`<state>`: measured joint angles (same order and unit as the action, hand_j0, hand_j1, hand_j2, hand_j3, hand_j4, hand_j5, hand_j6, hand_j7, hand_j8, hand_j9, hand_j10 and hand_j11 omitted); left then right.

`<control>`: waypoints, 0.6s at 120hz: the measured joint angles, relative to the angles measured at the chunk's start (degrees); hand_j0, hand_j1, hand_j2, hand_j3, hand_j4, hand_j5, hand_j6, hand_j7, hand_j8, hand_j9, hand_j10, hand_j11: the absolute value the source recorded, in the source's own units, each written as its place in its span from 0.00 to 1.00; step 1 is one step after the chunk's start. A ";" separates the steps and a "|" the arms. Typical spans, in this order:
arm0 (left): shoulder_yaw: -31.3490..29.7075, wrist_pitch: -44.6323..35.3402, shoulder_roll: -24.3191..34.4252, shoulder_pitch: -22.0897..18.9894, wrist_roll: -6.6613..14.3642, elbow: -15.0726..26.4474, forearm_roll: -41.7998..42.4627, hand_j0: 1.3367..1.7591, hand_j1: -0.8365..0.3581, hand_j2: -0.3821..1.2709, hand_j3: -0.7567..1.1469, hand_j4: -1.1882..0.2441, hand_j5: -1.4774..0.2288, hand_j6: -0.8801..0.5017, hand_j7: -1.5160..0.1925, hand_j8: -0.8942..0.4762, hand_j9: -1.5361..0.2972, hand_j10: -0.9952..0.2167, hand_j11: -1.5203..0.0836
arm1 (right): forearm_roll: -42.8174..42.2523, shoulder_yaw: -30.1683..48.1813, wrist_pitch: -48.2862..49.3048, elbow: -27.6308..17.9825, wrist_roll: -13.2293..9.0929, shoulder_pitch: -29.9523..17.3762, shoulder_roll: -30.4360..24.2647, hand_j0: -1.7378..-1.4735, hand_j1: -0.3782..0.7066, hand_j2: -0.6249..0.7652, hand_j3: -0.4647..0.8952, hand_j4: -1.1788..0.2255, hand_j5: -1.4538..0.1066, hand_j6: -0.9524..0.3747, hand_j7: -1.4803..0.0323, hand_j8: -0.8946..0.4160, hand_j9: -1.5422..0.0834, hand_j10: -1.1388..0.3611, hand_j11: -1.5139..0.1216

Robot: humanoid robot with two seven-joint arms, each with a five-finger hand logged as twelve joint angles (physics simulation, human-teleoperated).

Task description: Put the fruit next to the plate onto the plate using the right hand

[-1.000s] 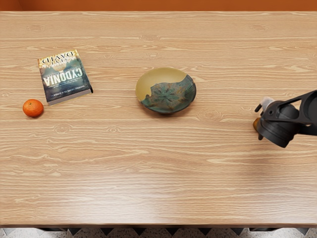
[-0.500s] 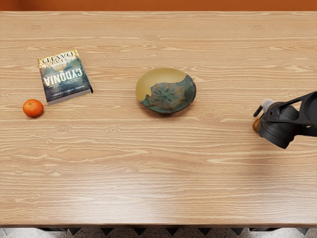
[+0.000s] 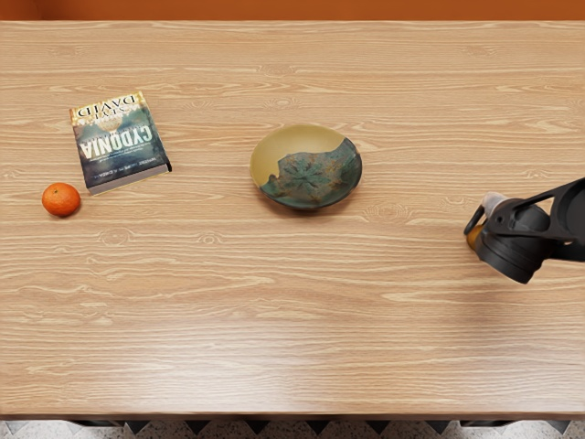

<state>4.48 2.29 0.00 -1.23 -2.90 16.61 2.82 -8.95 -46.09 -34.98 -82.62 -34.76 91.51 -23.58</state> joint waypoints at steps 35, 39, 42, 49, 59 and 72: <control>0.01 0.00 0.00 0.00 0.00 0.00 -0.01 0.76 0.99 0.23 0.40 0.83 0.87 0.64 0.89 0.65 0.84 0.82 0.95 | -0.32 12.72 -0.06 6.69 -0.14 -6.02 -3.53 0.34 0.62 0.67 0.34 0.33 0.22 0.38 0.26 0.31 0.25 0.36 0.22; 0.01 0.00 0.00 0.00 0.00 0.00 -0.01 0.76 0.99 0.23 0.40 0.83 0.87 0.64 0.89 0.65 0.84 0.82 0.95 | -0.44 15.30 -0.01 7.13 -0.16 -6.69 -4.69 0.33 0.62 0.66 0.34 0.33 0.21 0.38 0.26 0.33 0.25 0.37 0.22; 0.01 0.00 0.00 0.00 0.00 0.00 -0.01 0.76 0.99 0.23 0.40 0.83 0.87 0.64 0.89 0.65 0.84 0.82 0.95 | -0.50 17.73 0.04 7.40 -0.17 -7.20 -6.09 0.33 0.62 0.66 0.34 0.34 0.20 0.38 0.25 0.34 0.25 0.37 0.22; 0.01 0.00 0.00 0.00 0.00 0.00 -0.01 0.76 0.99 0.23 0.40 0.83 0.87 0.64 0.89 0.65 0.84 0.82 0.95 | -0.59 24.51 2.25 8.31 -0.20 -8.02 -10.45 0.33 0.62 0.66 0.34 0.34 0.19 0.38 0.25 0.34 0.24 0.37 0.22; 0.01 0.00 0.00 0.00 0.00 0.00 -0.01 0.76 0.99 0.23 0.40 0.83 0.87 0.64 0.89 0.65 0.84 0.82 0.95 | -0.38 35.43 11.60 10.89 -0.23 -9.69 -17.30 0.34 0.61 0.64 0.34 0.34 0.19 0.38 0.24 0.34 0.24 0.37 0.22; 0.02 0.00 0.00 0.00 0.00 0.00 -0.01 0.76 0.99 0.23 0.40 0.83 0.87 0.64 0.89 0.65 0.84 0.82 0.95 | 0.19 49.48 23.92 15.45 -0.25 -14.87 -20.02 0.34 0.61 0.65 0.34 0.33 0.19 0.37 0.24 0.33 0.24 0.36 0.23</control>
<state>4.50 2.29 0.00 -1.23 -2.90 16.61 2.80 -8.76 3.39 -11.07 -67.18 -35.01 76.64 -43.60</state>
